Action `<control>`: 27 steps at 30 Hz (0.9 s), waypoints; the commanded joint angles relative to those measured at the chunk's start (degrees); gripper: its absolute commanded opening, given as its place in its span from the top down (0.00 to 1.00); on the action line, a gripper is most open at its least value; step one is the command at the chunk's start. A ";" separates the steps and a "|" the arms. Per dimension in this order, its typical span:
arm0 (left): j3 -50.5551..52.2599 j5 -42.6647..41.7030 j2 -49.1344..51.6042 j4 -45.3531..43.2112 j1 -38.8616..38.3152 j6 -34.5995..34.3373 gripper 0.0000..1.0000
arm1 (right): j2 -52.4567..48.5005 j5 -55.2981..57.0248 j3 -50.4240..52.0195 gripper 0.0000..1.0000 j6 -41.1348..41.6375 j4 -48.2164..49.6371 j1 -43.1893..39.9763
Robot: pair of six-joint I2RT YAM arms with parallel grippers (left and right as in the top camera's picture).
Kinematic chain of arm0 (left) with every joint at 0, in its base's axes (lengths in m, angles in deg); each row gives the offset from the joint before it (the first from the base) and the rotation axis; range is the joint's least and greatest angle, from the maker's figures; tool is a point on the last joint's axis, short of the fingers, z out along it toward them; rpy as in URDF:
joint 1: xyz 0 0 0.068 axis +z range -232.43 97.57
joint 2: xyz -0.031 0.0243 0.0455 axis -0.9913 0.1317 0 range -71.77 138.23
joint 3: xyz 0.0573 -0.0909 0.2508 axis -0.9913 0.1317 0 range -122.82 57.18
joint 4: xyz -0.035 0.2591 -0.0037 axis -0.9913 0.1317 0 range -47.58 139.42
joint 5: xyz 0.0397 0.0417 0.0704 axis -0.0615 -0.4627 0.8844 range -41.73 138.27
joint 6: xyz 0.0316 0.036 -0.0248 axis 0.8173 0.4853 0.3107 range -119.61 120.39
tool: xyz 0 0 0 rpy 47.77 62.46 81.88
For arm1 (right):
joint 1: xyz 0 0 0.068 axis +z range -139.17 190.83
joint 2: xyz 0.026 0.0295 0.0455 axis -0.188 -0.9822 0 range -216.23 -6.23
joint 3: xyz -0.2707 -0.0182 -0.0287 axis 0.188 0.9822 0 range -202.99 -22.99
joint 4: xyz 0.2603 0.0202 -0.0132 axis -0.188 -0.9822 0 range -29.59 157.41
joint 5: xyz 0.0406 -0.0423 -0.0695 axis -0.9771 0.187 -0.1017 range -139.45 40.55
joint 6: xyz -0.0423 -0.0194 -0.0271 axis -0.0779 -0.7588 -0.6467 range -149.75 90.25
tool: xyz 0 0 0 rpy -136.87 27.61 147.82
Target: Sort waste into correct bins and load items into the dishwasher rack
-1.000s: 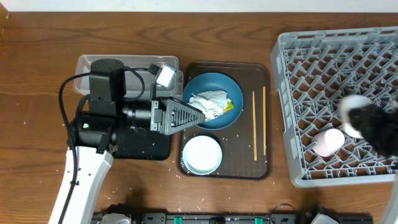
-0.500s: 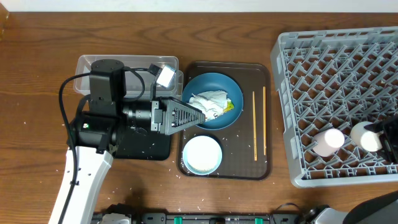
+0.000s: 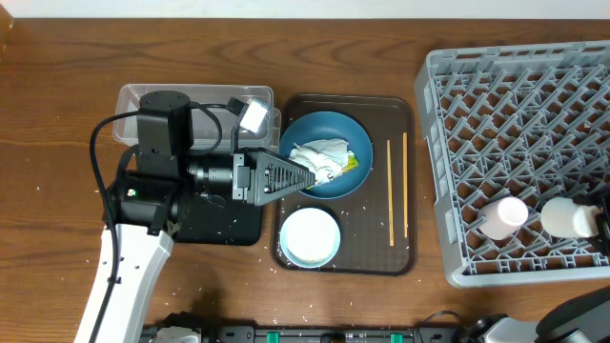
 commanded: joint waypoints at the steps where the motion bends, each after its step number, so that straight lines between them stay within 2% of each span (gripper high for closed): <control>1: -0.17 0.09 0.22 0.11 0.15 0.98 0.11 | -0.55 1.14 0.42 0.40 1.09 1.40 -0.26; 2: -0.17 0.09 0.22 0.15 0.15 0.98 0.11 | -0.55 1.11 0.42 0.44 1.14 1.70 -0.28; 19: -0.17 0.17 0.22 0.94 0.15 1.05 0.10 | -0.55 -1.66 0.31 0.47 0.96 3.26 -0.48; 22: -0.17 1.20 0.22 0.94 0.15 1.22 0.10 | -0.55 -0.52 0.31 0.42 0.50 1.64 -0.35; 25: -0.17 1.16 0.22 0.98 0.15 1.20 0.10 | -0.55 2.03 0.31 0.29 2.40 1.49 -0.22; 27: -0.17 1.16 0.22 1.31 0.15 1.18 0.10 | -0.52 1.60 0.31 0.27 2.84 2.03 -0.22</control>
